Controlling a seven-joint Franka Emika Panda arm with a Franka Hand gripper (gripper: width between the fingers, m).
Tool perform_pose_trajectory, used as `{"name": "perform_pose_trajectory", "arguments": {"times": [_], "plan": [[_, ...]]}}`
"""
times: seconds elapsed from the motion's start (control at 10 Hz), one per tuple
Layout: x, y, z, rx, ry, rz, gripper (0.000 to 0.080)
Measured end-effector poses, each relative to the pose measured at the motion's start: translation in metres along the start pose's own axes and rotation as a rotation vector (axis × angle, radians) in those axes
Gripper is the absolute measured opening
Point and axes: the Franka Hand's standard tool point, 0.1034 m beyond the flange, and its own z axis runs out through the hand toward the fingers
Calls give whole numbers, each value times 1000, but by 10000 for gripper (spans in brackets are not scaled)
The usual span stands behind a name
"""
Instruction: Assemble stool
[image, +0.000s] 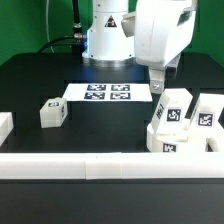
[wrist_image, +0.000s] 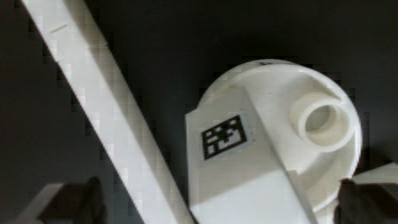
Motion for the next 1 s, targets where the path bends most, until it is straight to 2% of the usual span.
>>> {"name": "perform_pose_trajectory", "arguments": {"times": [0.3, 0.5, 1.0], "plan": [[6, 0, 9, -5, -49, -233, 649], [5, 0, 19, 3, -82, -431, 649], [8, -2, 24, 6, -82, -369, 640]]}}
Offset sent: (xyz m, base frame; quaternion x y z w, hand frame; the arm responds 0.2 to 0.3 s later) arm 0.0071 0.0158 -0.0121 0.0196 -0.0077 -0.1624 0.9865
